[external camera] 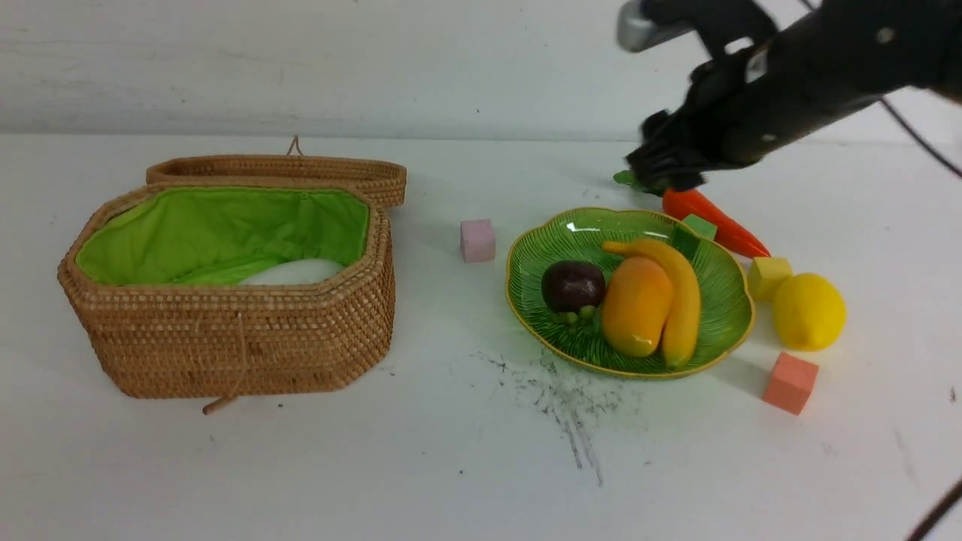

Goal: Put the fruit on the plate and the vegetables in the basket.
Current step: Use the right arm to grab a lemon and put it into the right plate

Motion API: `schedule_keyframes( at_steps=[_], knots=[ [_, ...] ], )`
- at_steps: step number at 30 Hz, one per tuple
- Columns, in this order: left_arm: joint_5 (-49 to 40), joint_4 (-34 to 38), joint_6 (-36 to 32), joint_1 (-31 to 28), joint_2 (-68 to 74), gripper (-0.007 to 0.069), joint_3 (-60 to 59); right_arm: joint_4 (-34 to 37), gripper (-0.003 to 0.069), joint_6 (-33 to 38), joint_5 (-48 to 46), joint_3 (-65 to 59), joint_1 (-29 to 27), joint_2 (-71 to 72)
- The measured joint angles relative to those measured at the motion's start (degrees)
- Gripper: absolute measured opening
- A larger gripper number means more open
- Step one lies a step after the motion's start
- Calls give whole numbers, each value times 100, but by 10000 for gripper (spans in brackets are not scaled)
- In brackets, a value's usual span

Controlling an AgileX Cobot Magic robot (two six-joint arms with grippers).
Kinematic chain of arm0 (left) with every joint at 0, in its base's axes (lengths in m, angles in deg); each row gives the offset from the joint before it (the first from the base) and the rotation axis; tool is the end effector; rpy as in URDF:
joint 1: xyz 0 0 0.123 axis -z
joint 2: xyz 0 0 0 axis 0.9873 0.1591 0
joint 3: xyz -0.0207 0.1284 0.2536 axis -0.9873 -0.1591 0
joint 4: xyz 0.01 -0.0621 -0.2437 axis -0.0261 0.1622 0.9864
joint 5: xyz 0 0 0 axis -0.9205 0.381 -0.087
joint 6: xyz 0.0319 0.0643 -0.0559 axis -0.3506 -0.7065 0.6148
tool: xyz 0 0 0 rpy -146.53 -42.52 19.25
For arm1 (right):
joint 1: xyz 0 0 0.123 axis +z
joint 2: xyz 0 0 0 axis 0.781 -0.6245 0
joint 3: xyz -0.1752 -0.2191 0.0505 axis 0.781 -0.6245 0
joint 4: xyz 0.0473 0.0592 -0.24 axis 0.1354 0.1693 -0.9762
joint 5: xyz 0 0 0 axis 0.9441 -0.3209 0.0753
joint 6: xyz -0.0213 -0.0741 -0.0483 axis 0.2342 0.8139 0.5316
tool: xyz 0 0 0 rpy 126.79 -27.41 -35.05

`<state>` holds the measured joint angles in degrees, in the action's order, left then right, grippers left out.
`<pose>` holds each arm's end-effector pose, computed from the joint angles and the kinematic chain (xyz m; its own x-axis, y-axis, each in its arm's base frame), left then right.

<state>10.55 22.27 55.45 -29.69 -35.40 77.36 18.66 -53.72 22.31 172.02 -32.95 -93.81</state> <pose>0.0303 -0.0191 0.3806 -0.3184 0.0739 -0.9451 0.6442 0.7482 -0.1586 0.3631 0.1188 0.3587 -0.6284 -0.3845 -0.6763 -0.4121 0.9019 -0.1299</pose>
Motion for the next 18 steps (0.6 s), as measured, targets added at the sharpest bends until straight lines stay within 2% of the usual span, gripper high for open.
schedule_keyframes(
  at_steps=[2,3,5,6,8,10,11,14,18],
  knots=[
    [148,0,-10,0,0,39,0,-192,258,-203,-536,0,-332,82],
    [317,15,-10,0,0,39,0,-235,205,-439,-888,-13,-713,71],
    [387,22,-10,0,0,39,0,-207,184,-564,-1025,-60,-911,39],
    [511,39,-10,0,0,39,0,-76,165,-749,-1206,-141,-1244,-39],
    [614,43,-10,0,0,39,0,251,174,-911,-1307,-267,-1692,-222],
    [652,43,-10,0,0,39,0,639,242,-980,-1264,-331,-1970,-473],
    [652,43,-10,0,0,39,0,639,242,-980,-1264,-339,-1991,-473],
    [665,62,-10,0,0,45,0,1120,440,-1149,-921,-358,-2188,-938],
    [665,73,-10,0,0,48,0,1254,643,-1708,-344,-358,-2201,-1372]
  ],
)
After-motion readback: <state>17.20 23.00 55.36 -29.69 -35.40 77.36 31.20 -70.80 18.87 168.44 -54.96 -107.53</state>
